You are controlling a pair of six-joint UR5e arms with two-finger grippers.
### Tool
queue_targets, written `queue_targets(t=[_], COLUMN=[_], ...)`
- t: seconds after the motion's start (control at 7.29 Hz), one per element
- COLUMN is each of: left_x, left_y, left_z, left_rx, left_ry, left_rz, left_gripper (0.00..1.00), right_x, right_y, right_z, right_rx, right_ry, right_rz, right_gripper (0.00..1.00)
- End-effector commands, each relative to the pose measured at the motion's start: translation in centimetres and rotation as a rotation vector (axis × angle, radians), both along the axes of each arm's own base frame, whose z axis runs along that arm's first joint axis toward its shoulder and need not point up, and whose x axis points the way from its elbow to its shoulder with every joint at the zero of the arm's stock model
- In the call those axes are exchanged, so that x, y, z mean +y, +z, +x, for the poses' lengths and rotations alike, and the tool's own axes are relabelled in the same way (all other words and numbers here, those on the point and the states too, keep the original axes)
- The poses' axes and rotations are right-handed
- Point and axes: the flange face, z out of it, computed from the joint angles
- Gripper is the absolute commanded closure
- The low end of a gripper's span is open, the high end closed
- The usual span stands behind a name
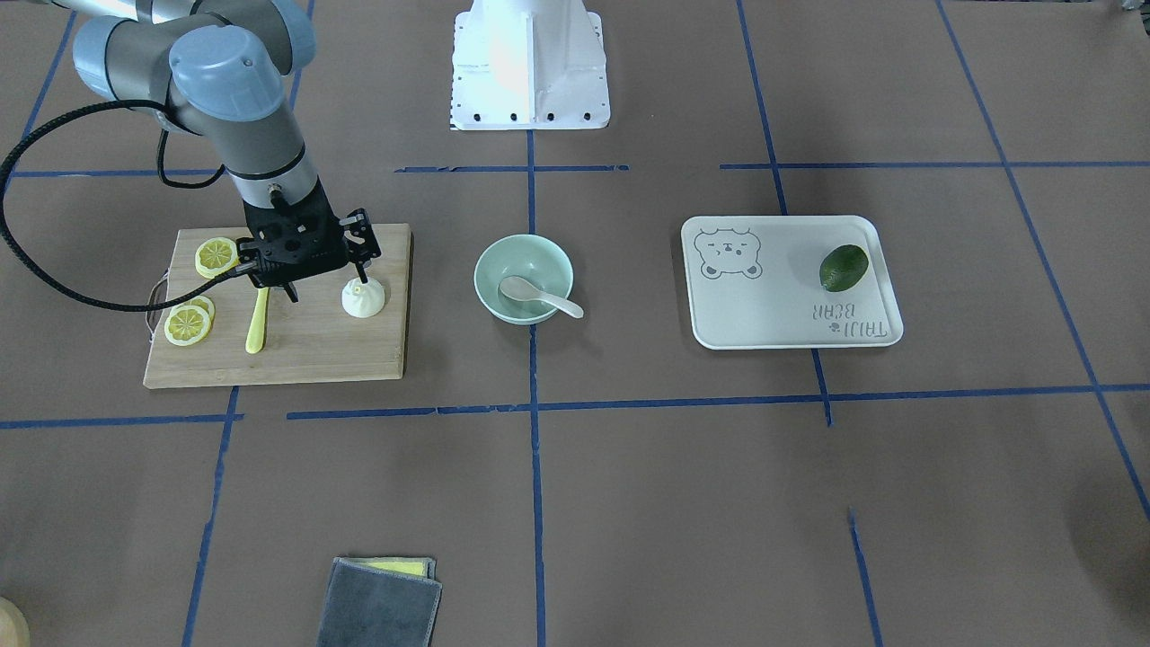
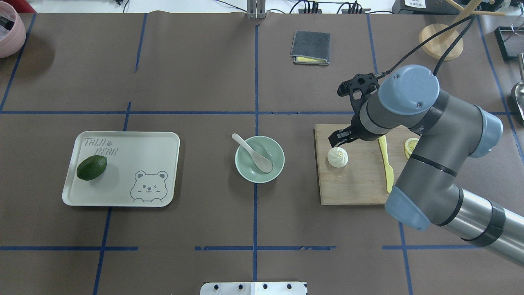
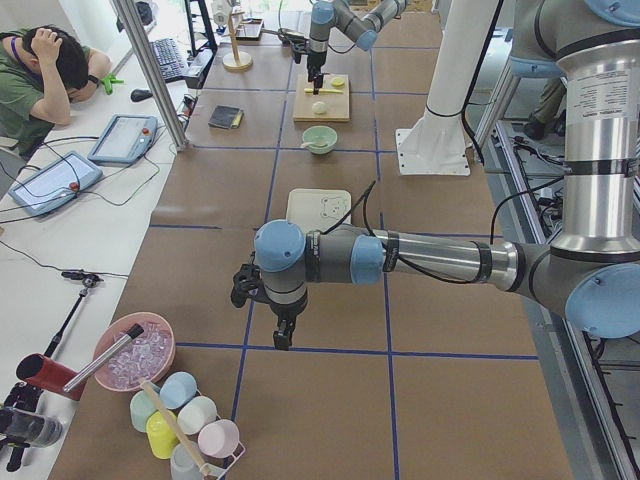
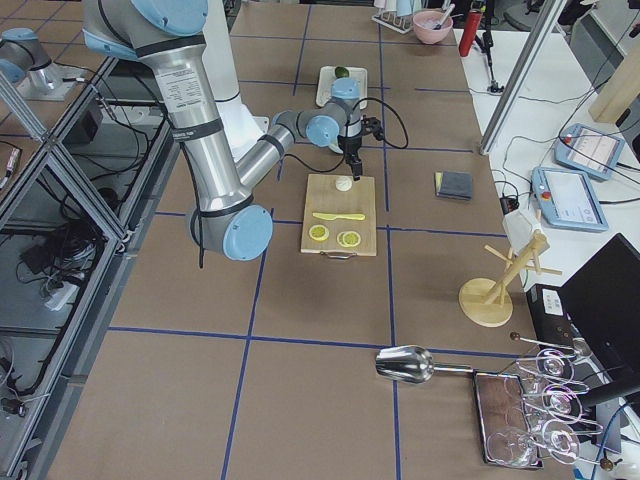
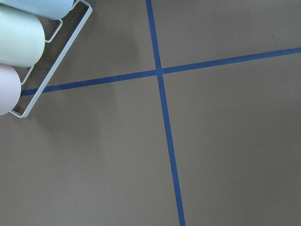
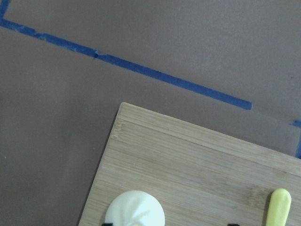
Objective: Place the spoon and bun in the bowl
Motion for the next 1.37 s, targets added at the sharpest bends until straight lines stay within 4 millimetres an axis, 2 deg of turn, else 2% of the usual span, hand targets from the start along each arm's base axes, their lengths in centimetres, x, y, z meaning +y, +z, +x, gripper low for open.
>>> queue_targets(t=[0.0,0.27,0.55,0.69,0.82,0.96,1.1,1.23], left_x=[0.0,0.0,0.0,0.0,0.0,0.0,0.0,0.0], left_y=[0.0,-0.3,-0.3,-0.3,-0.2,-0.2,-0.2,-0.2], left_z=[0.0,0.0,0.0,0.0,0.0,0.0,0.0,0.0], left_rx=[0.001,0.0,0.0,-0.001,-0.001,-0.001,-0.001,-0.001], left_ry=[0.0,0.0,0.0,0.0,0.0,0.0,0.0,0.0], left_rz=[0.002,0.008,0.01,0.01,0.008,0.007,0.005,0.007], left_gripper=[0.0,0.0,0.0,0.0,0.0,0.0,0.0,0.0], right_x=[1.5,2.9,3.5,3.8,3.7,3.7,3.7,3.3], right_y=[1.5,1.4,1.7,2.0,1.9,1.6,1.2,-1.6], right_z=[-2.9,-4.4,-5.3,-5.6,-5.8,-5.8,-5.8,-6.0], right_rx=[0.034,0.033,0.042,0.05,0.048,0.044,0.037,0.0], right_ry=[-0.016,-0.019,-0.031,-0.035,-0.037,-0.039,-0.038,-0.031], right_rz=[-0.013,-0.025,-0.024,-0.024,-0.022,-0.02,-0.017,0.004], right_gripper=[0.29,0.33,0.38,0.47,0.67,1.0,1.0,1.0])
